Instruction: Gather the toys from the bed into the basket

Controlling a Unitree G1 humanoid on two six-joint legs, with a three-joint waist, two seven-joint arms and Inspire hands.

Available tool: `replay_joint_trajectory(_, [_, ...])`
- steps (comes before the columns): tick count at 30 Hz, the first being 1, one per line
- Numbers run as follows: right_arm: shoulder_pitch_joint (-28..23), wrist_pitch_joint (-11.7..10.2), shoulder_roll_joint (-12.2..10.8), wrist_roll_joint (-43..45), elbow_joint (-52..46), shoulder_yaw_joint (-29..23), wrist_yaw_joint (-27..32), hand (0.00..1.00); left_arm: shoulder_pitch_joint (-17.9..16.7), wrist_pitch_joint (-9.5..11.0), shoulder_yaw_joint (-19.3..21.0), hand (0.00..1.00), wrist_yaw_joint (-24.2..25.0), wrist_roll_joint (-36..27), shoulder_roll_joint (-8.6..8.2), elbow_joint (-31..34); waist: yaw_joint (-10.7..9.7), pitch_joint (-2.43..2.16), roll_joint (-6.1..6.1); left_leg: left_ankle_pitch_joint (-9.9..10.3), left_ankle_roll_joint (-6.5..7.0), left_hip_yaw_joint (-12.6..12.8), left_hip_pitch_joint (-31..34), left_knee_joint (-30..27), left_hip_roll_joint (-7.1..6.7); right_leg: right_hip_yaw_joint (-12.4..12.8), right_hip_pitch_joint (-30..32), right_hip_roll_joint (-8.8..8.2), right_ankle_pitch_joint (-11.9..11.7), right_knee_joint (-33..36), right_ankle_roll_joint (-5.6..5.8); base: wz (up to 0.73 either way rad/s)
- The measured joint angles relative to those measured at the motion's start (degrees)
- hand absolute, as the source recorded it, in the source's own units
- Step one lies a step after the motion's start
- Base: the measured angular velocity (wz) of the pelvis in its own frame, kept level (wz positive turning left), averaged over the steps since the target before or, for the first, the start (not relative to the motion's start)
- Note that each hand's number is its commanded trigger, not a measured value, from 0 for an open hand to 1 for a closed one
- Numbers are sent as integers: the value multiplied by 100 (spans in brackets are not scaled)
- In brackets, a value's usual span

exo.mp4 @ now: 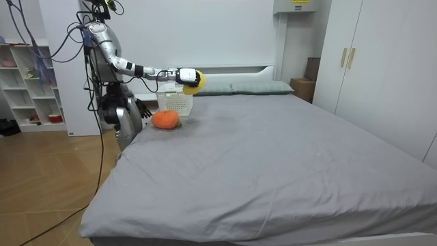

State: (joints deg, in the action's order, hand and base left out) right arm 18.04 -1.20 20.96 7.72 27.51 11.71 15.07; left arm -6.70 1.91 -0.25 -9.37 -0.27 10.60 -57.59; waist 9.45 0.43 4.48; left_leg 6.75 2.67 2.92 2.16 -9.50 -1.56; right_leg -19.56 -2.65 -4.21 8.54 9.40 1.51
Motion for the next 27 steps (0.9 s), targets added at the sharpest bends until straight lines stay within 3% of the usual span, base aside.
replay_joint_trajectory(8, [210,49,-47,108,-787,0,-195,100,-31,-165,153,0,5,225,-6,146,82,-20,0,21,27,-13,-233,33,-28,54,-246,5,15,-77,-11,2])
replay_joint_trajectory(17, [231,256,-392,419,-1074,79,-407,100,-105,-248,257,0,4,499,-108,162,233,-2,-23,51,-1,-138,-249,93,-32,14,-327,18,38,-79,26,6])
replay_joint_trajectory(24, [306,262,-558,497,-1072,343,-439,100,-199,-406,275,0,1,824,-106,210,667,33,-75,66,-1,-346,-242,52,-69,-216,-414,3,42,-86,33,13])
replay_joint_trajectory(27, [319,262,-658,657,-1071,401,-446,91,-224,-457,282,0,1,1116,-108,245,763,36,-78,63,4,-541,-148,-13,-125,-293,-428,-17,62,-88,62,32])
